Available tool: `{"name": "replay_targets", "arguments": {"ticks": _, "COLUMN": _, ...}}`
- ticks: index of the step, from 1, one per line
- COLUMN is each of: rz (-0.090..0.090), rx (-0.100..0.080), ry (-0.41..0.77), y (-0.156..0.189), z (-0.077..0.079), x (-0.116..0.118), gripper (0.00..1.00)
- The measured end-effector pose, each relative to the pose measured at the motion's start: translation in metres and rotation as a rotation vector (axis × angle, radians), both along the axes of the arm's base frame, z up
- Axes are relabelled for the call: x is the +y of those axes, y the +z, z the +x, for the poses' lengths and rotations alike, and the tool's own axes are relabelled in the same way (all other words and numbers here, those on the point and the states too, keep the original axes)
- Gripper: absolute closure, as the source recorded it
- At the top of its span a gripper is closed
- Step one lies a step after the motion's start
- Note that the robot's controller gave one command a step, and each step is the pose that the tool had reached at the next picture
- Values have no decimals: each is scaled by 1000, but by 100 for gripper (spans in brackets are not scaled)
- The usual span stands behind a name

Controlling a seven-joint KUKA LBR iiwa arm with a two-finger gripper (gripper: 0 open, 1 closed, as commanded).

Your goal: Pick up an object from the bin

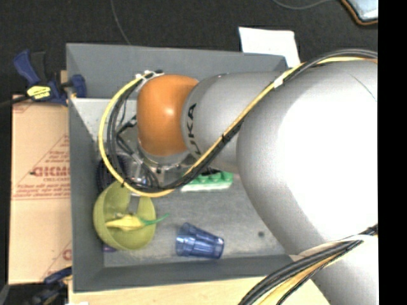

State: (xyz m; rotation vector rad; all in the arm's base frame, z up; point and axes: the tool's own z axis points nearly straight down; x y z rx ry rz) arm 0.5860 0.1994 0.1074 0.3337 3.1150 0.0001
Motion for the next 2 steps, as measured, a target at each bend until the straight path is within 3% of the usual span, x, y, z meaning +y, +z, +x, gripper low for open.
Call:
{"name": "replay_targets", "arguments": {"ticks": 1, "rz": -1, "rx": 1, "ry": 50, "y": -8, "z": 3, "x": -3, "gripper": 0}}
{"name": "replay_targets", "arguments": {"ticks": 2, "rz": -1, "rx": 1, "ry": 127, "y": 17, "z": 5, "x": -59, "gripper": 0}}
